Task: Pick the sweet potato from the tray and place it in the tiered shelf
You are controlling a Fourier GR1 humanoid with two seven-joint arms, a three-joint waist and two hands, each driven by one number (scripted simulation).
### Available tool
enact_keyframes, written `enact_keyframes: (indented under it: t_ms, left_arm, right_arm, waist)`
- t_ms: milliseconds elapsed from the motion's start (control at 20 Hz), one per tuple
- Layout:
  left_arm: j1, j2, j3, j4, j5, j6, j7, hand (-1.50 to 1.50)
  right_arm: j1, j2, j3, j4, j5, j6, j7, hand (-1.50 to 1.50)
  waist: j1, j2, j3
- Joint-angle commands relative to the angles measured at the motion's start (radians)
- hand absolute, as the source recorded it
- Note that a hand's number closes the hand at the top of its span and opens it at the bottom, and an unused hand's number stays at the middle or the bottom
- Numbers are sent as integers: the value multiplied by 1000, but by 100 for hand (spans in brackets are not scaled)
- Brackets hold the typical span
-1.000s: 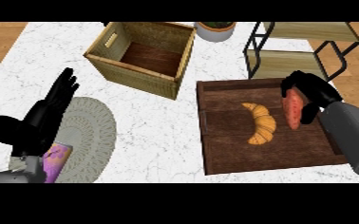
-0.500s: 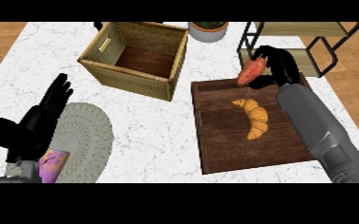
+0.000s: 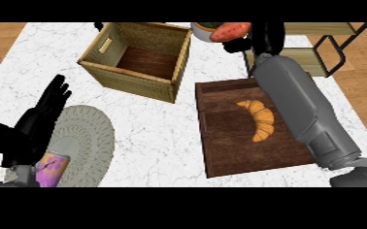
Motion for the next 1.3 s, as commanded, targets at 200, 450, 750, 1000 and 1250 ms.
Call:
enact_keyframes:
  t_ms: [200,450,750,1000,1250]
  left_arm:
    - [17,11,21,-25,32,-40,-13,0]
    - [16,-17,-13,-24,-9,-34,-40,0]
    - [-38,-8,-9,-41,8,-44,1,0]
    - [-49,-4,5,-1,-8,-45,-22,0]
    - [-50,-26,-28,1,-28,-45,-28,0]
  right_arm:
    - [-65,-58,69,-292,121,96,407,150]
    - [-17,-117,47,-590,128,188,583,150]
    - [28,-13,-213,-712,-223,-4,354,150]
    - [77,-260,-41,-503,57,190,307,150]
    - [-4,-389,67,-425,267,300,377,150]
  waist:
    - [26,23,5]
    - [49,37,7]
    - [80,55,11]
    - [48,61,-15]
    - [94,57,2]
